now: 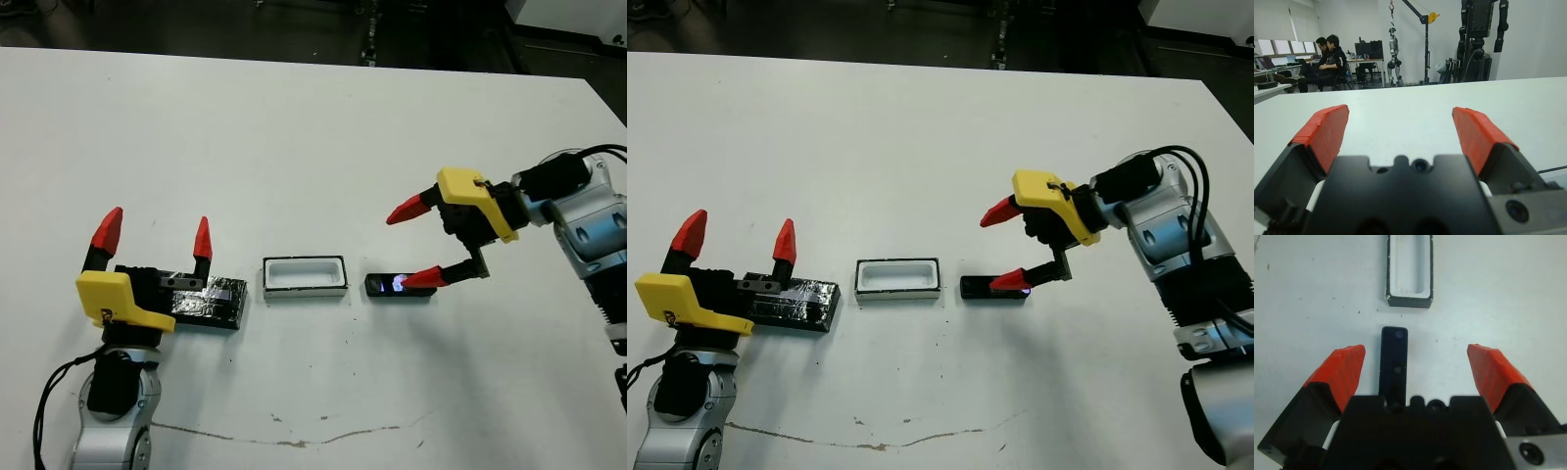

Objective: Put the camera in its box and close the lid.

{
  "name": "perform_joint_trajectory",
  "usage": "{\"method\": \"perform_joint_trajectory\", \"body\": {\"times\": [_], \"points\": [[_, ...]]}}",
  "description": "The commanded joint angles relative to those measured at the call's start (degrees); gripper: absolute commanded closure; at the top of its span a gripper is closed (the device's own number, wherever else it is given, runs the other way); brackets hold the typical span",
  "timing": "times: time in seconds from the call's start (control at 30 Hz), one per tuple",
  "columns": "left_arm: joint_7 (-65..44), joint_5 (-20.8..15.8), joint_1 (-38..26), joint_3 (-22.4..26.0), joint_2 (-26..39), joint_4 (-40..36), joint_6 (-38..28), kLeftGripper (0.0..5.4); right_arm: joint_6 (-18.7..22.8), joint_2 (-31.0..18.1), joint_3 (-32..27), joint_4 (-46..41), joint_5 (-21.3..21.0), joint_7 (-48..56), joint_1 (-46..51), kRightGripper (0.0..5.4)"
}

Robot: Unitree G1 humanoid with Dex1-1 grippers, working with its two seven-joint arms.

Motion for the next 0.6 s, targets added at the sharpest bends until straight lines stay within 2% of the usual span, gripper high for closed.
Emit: {"method": "perform_joint_trajectory", "body": {"times": [0.03,0.3,0.6], "points": [[-0.06,0.10,1.11,-0.12,0.18,-0.29,0.50,0.02,0.55,0.37,0.86,0.57,-1.15,0.35,0.46,0.00],[-0.21,-0.25,1.54,-0.10,0.15,-0.47,0.47,0.02,1.91,0.29,2.49,-1.01,-4.02,-0.41,1.53,0.00],[-0.22,0.04,1.87,-0.45,0.17,-0.73,0.46,0.00,-1.28,0.24,2.56,-1.45,-5.32,-0.42,2.78,0.04]]}}
